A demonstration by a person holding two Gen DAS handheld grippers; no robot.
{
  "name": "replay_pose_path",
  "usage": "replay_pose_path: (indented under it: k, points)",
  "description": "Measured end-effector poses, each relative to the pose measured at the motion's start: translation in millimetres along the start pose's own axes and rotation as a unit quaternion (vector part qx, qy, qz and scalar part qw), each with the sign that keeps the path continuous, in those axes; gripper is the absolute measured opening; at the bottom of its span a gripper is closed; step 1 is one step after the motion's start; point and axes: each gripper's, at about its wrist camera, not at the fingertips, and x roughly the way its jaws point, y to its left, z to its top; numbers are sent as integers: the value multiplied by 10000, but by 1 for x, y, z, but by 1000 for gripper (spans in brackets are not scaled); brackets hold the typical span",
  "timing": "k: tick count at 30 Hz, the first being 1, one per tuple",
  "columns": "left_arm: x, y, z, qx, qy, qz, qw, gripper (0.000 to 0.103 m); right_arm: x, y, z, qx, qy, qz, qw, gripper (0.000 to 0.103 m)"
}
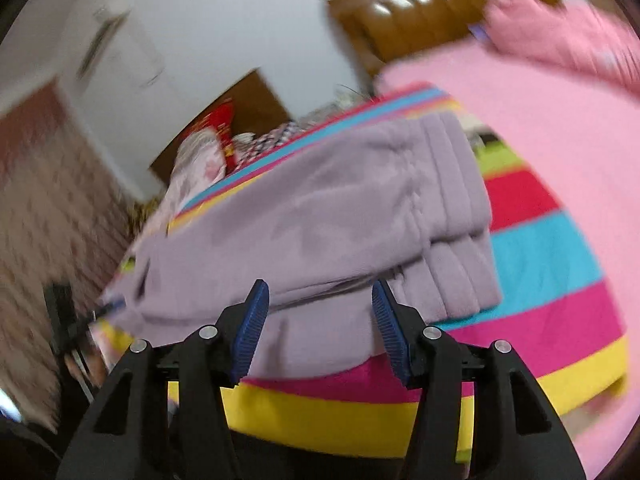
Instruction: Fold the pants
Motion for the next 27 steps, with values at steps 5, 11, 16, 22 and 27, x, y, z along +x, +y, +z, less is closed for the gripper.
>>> replay_pose_path:
  k: [5,11,16,22,27]
  points:
    - [1,18,-1,-611,17,-16,9981,89,19,-19,17,725,124,-370,9966,52]
    - [5,30,0,-996,41,-220,9948,89,34,-33,26,1202,320,-340,9916,50]
    - [5,40,-4,-1253,83,-181,9919,89,28,-40,21,1334,44,-402,9902,24]
    - [11,45,7,-1548,239,-48,9877,88,28,-36,19,1089,-142,-489,9927,23]
    - [29,47,19,-1810,718,588,9791,66,24,-33,17,1055,-183,-461,9932,23]
